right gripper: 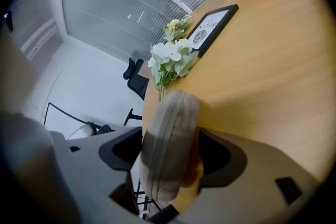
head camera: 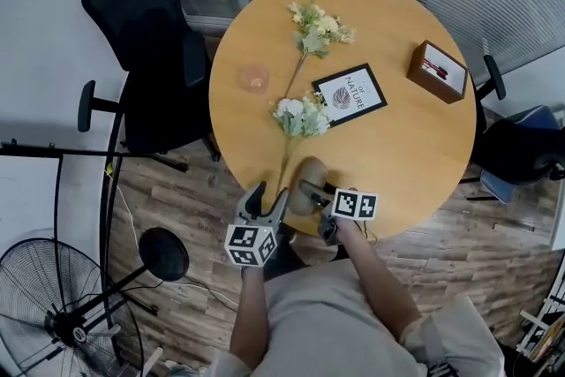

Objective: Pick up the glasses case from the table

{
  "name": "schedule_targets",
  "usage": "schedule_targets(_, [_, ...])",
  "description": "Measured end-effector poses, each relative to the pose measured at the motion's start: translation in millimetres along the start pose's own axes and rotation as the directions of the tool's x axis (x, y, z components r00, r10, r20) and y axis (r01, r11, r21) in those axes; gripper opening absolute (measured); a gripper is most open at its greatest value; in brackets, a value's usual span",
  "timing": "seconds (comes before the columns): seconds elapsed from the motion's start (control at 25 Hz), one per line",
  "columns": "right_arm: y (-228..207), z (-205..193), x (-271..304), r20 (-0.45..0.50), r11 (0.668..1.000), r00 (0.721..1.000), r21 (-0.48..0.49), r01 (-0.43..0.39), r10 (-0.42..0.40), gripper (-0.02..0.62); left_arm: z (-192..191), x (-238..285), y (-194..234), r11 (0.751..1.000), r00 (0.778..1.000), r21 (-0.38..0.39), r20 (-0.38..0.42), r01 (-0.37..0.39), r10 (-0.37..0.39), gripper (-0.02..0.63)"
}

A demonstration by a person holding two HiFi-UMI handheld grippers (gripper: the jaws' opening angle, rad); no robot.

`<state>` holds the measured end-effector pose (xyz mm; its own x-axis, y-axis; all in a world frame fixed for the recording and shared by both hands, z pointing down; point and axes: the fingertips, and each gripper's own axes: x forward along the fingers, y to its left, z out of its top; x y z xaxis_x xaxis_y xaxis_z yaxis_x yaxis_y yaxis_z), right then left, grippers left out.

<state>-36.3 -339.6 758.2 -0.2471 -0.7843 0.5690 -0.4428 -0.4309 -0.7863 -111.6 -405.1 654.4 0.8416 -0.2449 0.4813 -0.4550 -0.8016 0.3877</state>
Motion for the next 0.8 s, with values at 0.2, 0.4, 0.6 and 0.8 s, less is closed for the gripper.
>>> schedule_targets(0.2, [8,-1,10,-0.003,0.999,1.0,0.024,-0.023,0.023,0.327,3,-5,8,1.0,1.0,-0.002,0.005,-0.012,0.012,0.233])
schedule_targets(0.4, [13,0,14,0.007,0.999,0.999,0.026,-0.034,0.033,0.296,3,-10,13,0.999,0.999,-0.004,0.005,-0.035,0.035,0.233])
schedule_targets(0.6, [14,0,13,0.008,0.998,0.999,0.04,-0.043,0.043,0.281,6,-14,13,0.999,0.999,-0.003,0.017,-0.048,0.048,0.233])
schedule_targets(0.8, [16,2,8,0.001,0.997,0.997,0.012,-0.072,0.072,0.256,5,-15,5,0.998,0.998,0.001,0.023,-0.057,0.057,0.233])
